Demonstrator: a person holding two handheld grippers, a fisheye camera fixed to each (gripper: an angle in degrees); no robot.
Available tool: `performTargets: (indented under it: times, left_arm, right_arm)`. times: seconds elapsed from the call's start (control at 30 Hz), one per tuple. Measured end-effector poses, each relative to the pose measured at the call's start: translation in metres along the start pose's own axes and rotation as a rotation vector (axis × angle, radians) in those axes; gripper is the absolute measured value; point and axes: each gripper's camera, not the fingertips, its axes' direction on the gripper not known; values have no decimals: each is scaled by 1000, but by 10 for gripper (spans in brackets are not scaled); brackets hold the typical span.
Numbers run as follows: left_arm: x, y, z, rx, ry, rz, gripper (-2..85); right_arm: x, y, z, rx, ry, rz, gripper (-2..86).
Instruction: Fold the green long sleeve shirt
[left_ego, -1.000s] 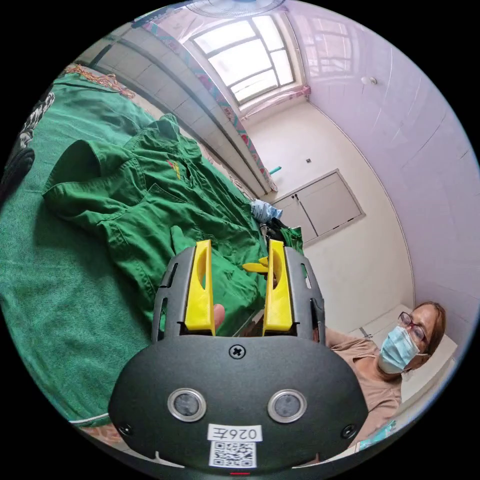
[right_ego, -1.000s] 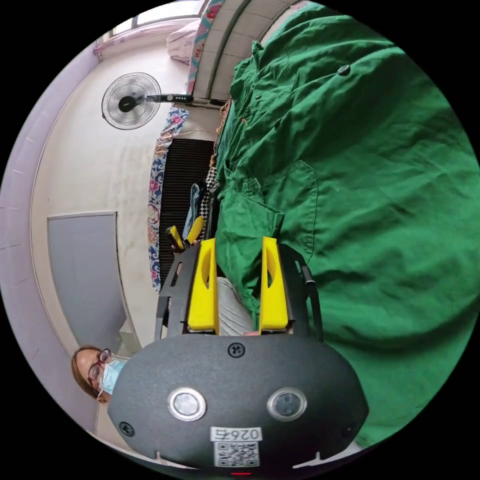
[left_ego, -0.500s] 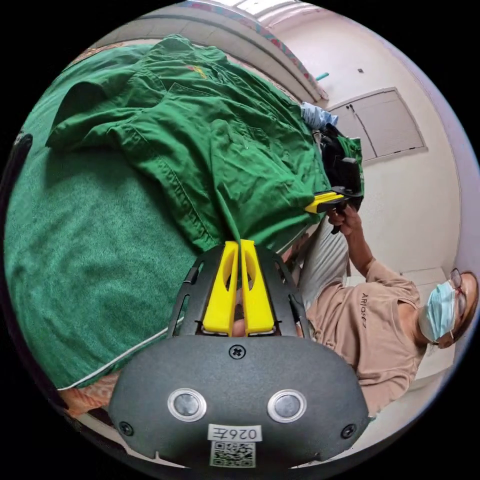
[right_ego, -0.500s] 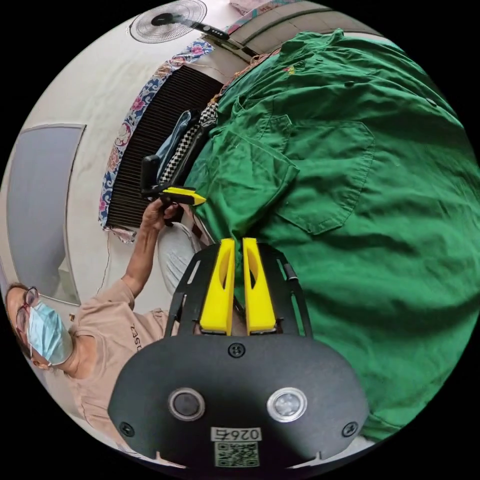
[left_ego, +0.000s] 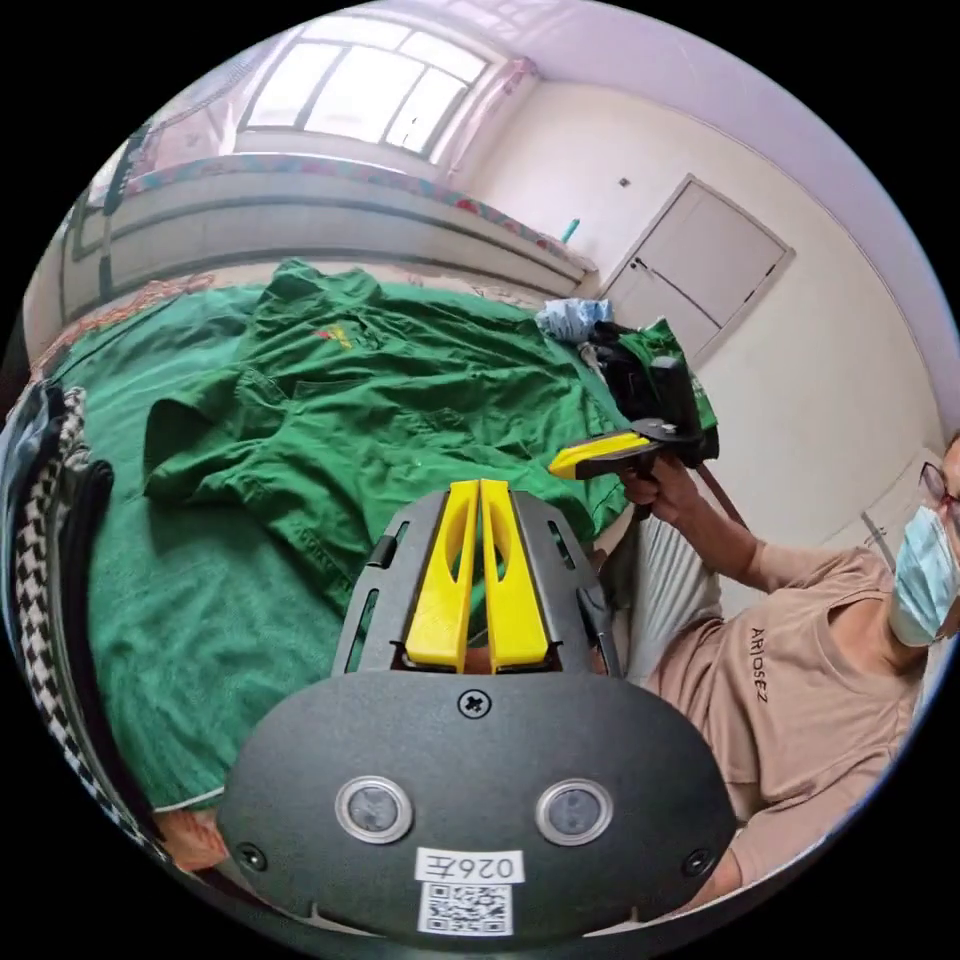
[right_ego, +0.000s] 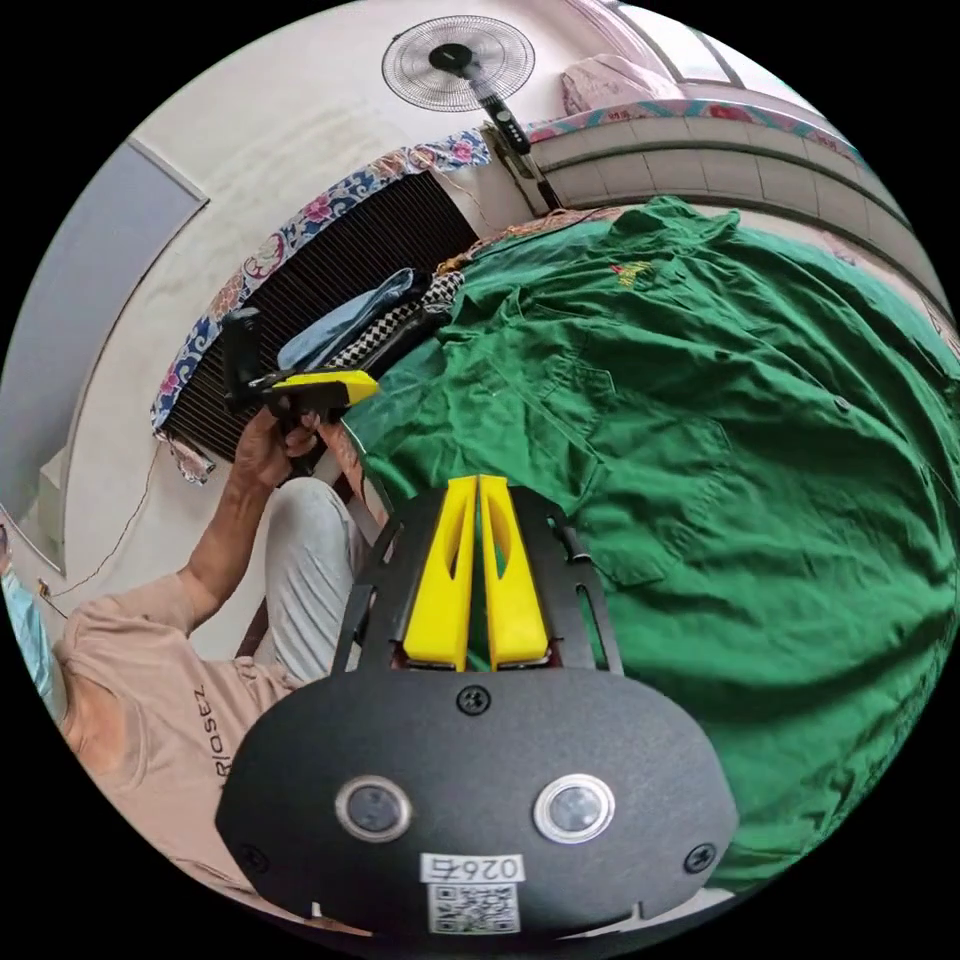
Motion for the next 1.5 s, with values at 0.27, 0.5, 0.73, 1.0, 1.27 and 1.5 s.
performTargets:
  times: [0.27, 0.5, 0.73, 1.0, 1.27, 1.5]
  left_arm:
    - [-33, -3, 45, -276, -131, -83, -10]
    - [14, -30, 158, -517, -89, 220, -10]
    - [-7, -39, 115, -229, -105, 152, -10]
    - [-78, -42, 206, -402, -27, 118, -9]
    - [-168, -69, 84, 143, 39, 73, 2]
    - [-279, -208, 125, 260, -150, 10, 98]
  right_arm:
    - [53, -2, -11, -34, 156, 140, -9]
    - [-1, -46, 61, -231, 340, -141, -11]
    - [16, -31, 14, -33, 292, -25, -10]
    - [-4, -25, 84, -106, 388, -180, -13]
    - [77, -81, 16, -6, 265, -61, -9]
    - [204, -212, 12, 112, 471, 23, -8]
